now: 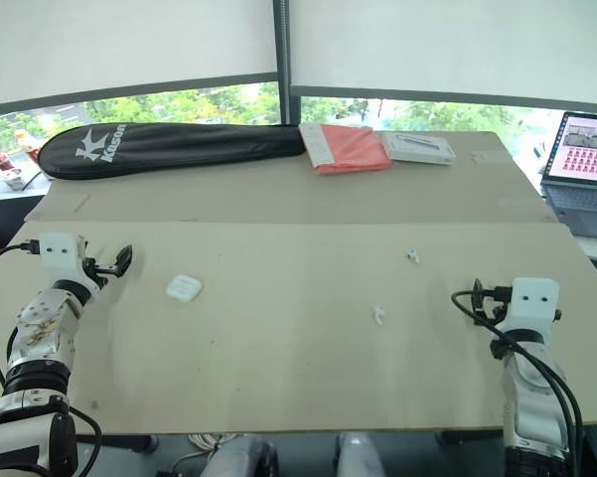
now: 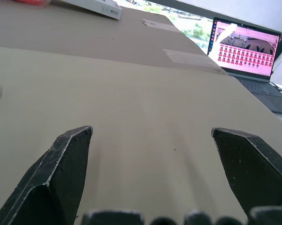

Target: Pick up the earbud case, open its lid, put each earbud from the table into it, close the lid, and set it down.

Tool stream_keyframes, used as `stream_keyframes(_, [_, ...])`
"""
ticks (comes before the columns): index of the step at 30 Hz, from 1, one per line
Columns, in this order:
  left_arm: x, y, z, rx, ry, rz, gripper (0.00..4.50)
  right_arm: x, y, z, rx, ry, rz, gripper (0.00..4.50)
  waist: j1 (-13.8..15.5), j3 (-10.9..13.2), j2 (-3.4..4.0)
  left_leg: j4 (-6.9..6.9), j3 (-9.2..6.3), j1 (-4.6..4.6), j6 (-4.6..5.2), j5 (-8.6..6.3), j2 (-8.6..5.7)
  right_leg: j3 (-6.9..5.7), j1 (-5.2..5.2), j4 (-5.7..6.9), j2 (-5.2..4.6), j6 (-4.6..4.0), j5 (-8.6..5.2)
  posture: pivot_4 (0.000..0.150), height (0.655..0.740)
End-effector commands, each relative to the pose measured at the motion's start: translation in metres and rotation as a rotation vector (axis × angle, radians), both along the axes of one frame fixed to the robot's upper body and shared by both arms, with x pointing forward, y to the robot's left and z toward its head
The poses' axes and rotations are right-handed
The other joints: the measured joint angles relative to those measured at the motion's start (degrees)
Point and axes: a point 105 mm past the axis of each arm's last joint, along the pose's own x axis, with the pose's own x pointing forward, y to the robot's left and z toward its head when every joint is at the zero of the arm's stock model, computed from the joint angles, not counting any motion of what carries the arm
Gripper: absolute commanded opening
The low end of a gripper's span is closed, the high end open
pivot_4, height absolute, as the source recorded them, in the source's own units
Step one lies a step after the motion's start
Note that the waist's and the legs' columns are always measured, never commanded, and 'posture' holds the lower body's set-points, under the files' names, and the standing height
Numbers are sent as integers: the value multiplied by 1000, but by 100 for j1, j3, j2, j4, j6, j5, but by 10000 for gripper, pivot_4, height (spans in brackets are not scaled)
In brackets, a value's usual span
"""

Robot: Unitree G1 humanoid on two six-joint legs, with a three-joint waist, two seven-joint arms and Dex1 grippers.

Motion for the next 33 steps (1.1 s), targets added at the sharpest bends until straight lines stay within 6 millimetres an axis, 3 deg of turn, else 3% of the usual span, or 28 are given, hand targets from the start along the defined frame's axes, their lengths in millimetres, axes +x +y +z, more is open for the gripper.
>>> stream_keyframes(1, [0, 9, 18, 16, -43, 14, 44853, -4, -10, 15, -37, -48, -32, 45000, 0, 0, 0, 0, 0, 0, 0, 0, 0, 0, 0, 0, 0, 0, 0, 1500, 7400])
stream_keyframes(7, [-3, 6, 26, 22, -63, -17, 44853, -2, -9, 18, -43, -55, -22, 45000, -2, 0, 0, 0, 0, 0, 0, 0, 0, 0, 0, 0, 0, 0, 0, 1500, 7400])
stream_keyframes(13, [-19, -7, 59, 51, -143, -134, 44853, 21, 8, 41, -59, -76, 122, 45000, -26, 0, 0, 0, 1, 0, 0, 0, 6, 2, -1, 0, -4, 0, 0, 1500, 7400])
stream_keyframes(18, [-37, -48, 78, 41, -113, -321, 44853, 51, 55, 66, -31, -96, 421, 45000, -55, 0, 0, -6, 0, 5, 0, 0, 10, 4, -2, 2, 0, -1, -1, 1500, 7400])
stream_keyframes(19, [-43, -68, 74, 23, -84, -383, 44853, 57, 80, 73, -7, -95, 564, 45000, -57, 0, 0, -6, -1, 5, 0, 0, 10, 4, -2, 1, 1, -1, -1, 1500, 7400])
stream_keyframes(22, [-58, -102, 65, -18, -13, -485, 44853, 63, 127, 88, 43, -87, 831, 45000, -56, 0, 0, -8, 3, 6, 1, -1, 10, 15, -2, 1, 0, -1, -2, 1500, 7400])
stream_keyframes(26, [-66, -120, 40, -53, 90, -511, 44853, 52, 190, 98, 102, -26, 1173, 45000, -1, 0, 0, -8, 0, 7, 0, 0, 9, 11, -2, 2, 3, -1, -2, 1500, 7400])
stream_keyframes(29, [-63, -121, 27, -44, 131, -481, 44853, 35, 230, 105, 166, 15, 1389, 45000, 17, 0, 0, -7, -3, 7, -2, 1, 7, 6, -2, 3, 6, -3, -2, 1500, 7400])
stream_keyframes(33, [-58, -122, 18, -58, 156, -468, 44853, 19, 252, 108, 202, 62, 1525, 45000, 55, 0, 0, -5, -6, 1, -3, 2, 3, 3, -2, 2, 6, -4, -1, 1500, 7400])
